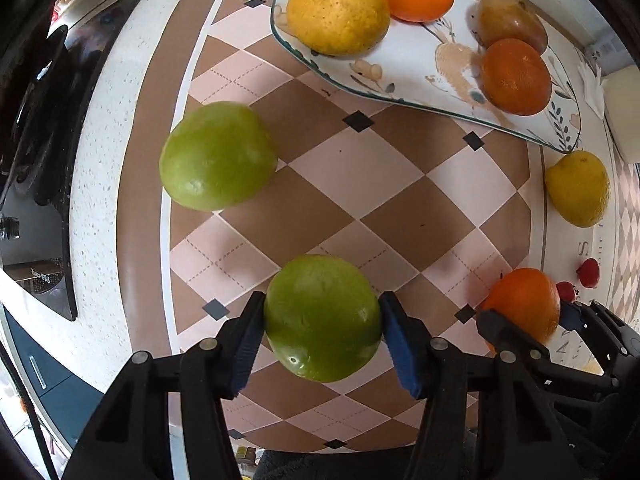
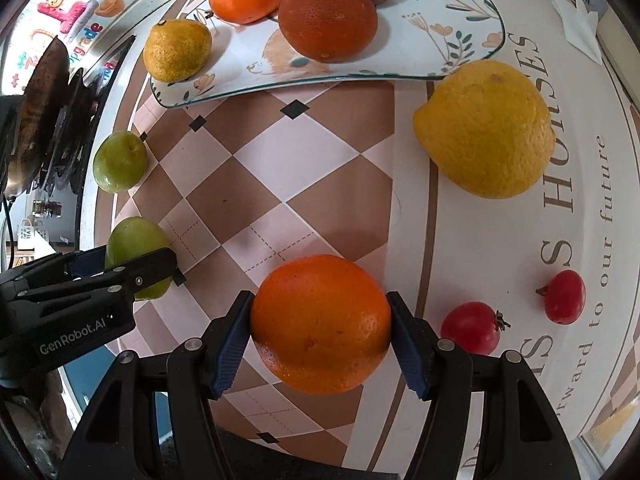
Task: Organize fruits
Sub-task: 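Grasp a green fruit with the left gripper while the right grasps an orange, then lower the green fruit and the orange onto the plate and open both grippers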
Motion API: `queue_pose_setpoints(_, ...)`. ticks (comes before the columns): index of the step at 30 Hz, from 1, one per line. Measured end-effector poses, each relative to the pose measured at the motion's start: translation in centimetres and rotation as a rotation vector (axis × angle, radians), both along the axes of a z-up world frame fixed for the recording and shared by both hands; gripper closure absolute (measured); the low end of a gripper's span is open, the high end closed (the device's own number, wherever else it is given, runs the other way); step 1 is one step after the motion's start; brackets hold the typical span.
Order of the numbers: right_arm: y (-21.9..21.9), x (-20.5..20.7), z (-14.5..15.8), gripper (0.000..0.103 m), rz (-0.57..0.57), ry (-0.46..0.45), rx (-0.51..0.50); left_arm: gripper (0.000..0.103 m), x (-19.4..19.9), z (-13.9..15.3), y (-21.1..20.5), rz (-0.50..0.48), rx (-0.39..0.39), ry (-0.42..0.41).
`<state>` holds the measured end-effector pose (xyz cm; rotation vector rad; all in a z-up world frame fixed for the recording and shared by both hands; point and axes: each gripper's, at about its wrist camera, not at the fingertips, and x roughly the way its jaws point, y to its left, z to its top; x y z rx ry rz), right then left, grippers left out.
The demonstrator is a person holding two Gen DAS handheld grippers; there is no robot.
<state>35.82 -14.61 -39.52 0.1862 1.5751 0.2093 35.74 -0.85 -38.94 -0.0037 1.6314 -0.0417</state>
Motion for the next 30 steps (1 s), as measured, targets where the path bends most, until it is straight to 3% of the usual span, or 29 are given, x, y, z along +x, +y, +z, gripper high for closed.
queue_pose_setpoints(3,-0.7,-0.2,0.0,0.036,-0.029,0.023,0.040,0.049,0.5,0.9,0.3,-0.006,0.017,-0.003)
queue_pose_setpoints(7,-2.0,-0.2,1.5,0.036,-0.085,0.009,0.106,0.049,1.1,3.3,-0.3,0.007,-0.058,-0.010)
queue_pose_setpoints(11,-4.2,1.6,5.5,0.036,-0.150,-0.066,0.186,0.049,3.7,7.6,-1.7,-0.007,-0.133,-0.068)
queue_pose_setpoints(14,-6.4,4.8,8.3,0.036,-0.176,-0.147,0.181,0.049,6.5,10.0,-3.3,-0.035,-0.150,-0.113)
queue_pose_setpoints(17,-8.1,8.5,8.6,0.036,-0.195,-0.182,0.115,0.049,10.1,11.1,-4.6,-0.074,-0.127,-0.131)
queue_pose_setpoints(22,-10.0,13.0,6.2,0.036,-0.212,-0.146,0.061,0.048,15.4,9.4,-5.4,-0.092,-0.075,-0.088)
queue_pose_setpoints(27,-10.4,15.1,4.1,0.036,-0.203,-0.109,0.055,0.048,17.2,6.9,-6.0,-0.125,-0.001,-0.040)
queue_pose_setpoints(30,-10.0,15.4,3.3,0.035,-0.201,-0.079,0.069,0.048,17.6,5.9,-5.9,-0.113,0.006,-0.018)
